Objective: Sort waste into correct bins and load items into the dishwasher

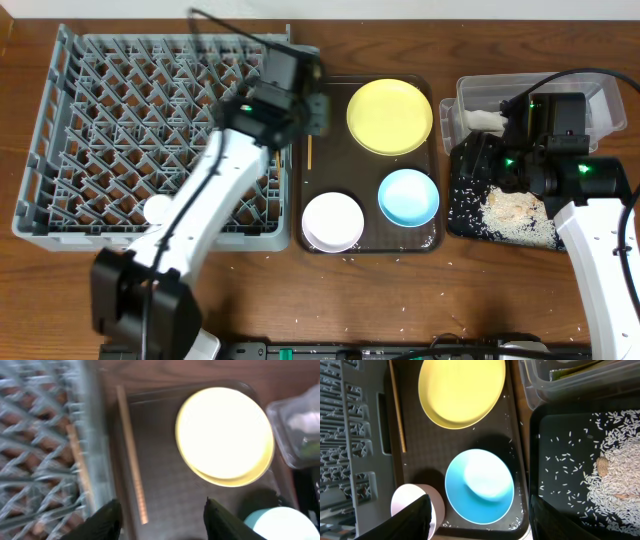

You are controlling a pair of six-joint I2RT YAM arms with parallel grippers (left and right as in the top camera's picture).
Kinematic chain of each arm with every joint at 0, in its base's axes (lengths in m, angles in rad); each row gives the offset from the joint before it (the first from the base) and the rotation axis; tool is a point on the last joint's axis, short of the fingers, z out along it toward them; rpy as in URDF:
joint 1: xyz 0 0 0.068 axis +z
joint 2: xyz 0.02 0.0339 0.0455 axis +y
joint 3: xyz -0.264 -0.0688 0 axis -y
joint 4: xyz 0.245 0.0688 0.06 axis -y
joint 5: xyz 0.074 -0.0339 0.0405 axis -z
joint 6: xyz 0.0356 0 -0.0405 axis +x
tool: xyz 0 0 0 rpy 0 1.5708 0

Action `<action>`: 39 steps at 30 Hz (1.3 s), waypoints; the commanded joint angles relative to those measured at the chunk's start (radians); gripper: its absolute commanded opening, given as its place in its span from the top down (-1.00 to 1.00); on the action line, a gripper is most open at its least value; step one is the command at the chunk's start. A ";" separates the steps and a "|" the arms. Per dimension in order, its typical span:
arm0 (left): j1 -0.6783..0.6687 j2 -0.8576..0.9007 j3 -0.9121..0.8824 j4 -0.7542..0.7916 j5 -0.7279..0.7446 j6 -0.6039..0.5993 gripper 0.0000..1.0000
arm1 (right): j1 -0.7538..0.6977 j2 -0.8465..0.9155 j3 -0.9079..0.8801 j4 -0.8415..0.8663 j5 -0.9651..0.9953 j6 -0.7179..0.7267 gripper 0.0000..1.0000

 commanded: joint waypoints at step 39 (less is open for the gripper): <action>-0.037 0.445 0.002 0.212 -0.091 -0.085 0.85 | 0.008 -0.001 0.009 -0.002 -0.007 0.009 -0.21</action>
